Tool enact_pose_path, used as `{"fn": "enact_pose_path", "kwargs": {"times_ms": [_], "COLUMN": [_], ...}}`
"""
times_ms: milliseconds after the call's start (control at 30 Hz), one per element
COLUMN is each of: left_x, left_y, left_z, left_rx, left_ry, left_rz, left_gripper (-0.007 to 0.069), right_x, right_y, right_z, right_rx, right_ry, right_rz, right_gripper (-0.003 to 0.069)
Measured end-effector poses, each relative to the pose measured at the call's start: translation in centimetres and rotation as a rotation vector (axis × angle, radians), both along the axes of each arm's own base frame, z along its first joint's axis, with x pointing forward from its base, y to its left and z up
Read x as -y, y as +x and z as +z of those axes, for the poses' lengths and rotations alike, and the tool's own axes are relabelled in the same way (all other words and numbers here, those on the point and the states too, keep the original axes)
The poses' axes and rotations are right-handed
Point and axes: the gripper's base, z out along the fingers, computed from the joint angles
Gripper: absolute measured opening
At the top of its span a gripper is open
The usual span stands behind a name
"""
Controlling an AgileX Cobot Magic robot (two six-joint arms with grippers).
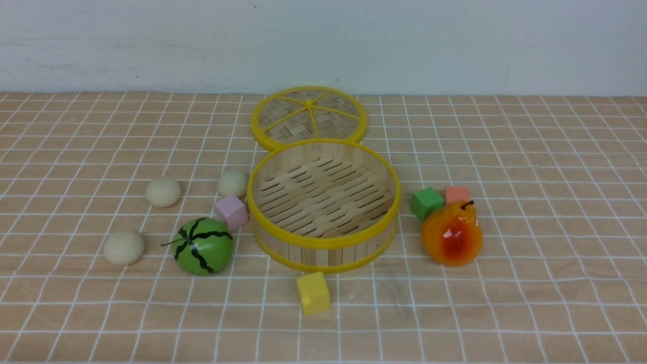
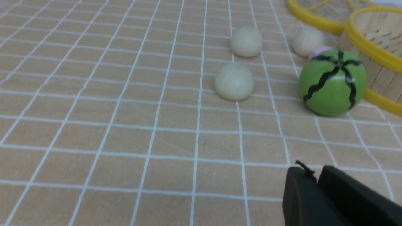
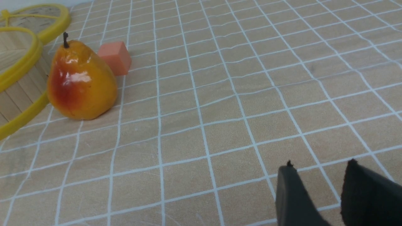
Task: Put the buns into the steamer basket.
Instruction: Use the left arm to grab a steamed stuffed bun
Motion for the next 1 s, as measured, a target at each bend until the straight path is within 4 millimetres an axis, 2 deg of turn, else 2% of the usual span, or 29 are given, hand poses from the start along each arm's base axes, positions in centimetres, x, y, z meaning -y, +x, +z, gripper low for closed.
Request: {"fn": "enact_pose_path", "kwargs": {"times_ms": [167, 367, 567, 633, 667, 700, 733, 767, 800, 900, 1000], "left_x": [0.3, 0.6, 0.6, 0.5, 0.5, 0.5, 0.4, 0.4, 0.3, 0.3, 0.3], "left_y": [0.1, -0.1, -0.3, -1.0, -1.0, -1.3, -1.8, -1.8, -2.0, -1.4, 0.0], "left_z": [1.3, 3.3, 4.7, 7.2, 7.2, 8.4, 10.5, 11.0, 13.1, 16.6, 18.4], "left_rx": [0.145, 0.349, 0.415, 0.481, 0.481, 0.508, 0.539, 0.543, 0.543, 0.475, 0.32], "left_ry": [-0.012, -0.167, -0.255, -0.279, -0.281, -0.291, -0.306, -0.311, -0.323, -0.33, -0.356], "left_rz": [-0.03, -0.067, -0.078, -0.085, -0.085, -0.087, -0.09, -0.09, -0.088, -0.068, -0.031], "left_gripper": [0.0075, 0.0081, 0.0085, 0.0089, 0.009, 0.0091, 0.0092, 0.0092, 0.0092, 0.0092, 0.0097], "right_x": [0.0, 0.0, 0.0, 0.0, 0.0, 0.0, 0.0, 0.0, 0.0, 0.0, 0.0], "right_y": [0.0, 0.0, 0.0, 0.0, 0.0, 0.0, 0.0, 0.0, 0.0, 0.0, 0.0], "right_z": [0.0, 0.0, 0.0, 0.0, 0.0, 0.0, 0.0, 0.0, 0.0, 0.0, 0.0], "right_rx": [0.0, 0.0, 0.0, 0.0, 0.0, 0.0, 0.0, 0.0, 0.0, 0.0, 0.0], "right_ry": [0.0, 0.0, 0.0, 0.0, 0.0, 0.0, 0.0, 0.0, 0.0, 0.0, 0.0], "right_rz": [0.0, 0.0, 0.0, 0.0, 0.0, 0.0, 0.0, 0.0, 0.0, 0.0, 0.0], "right_gripper": [0.0241, 0.0241, 0.0241, 0.0241, 0.0241, 0.0241, 0.0241, 0.0241, 0.0241, 0.0241, 0.0241]}}
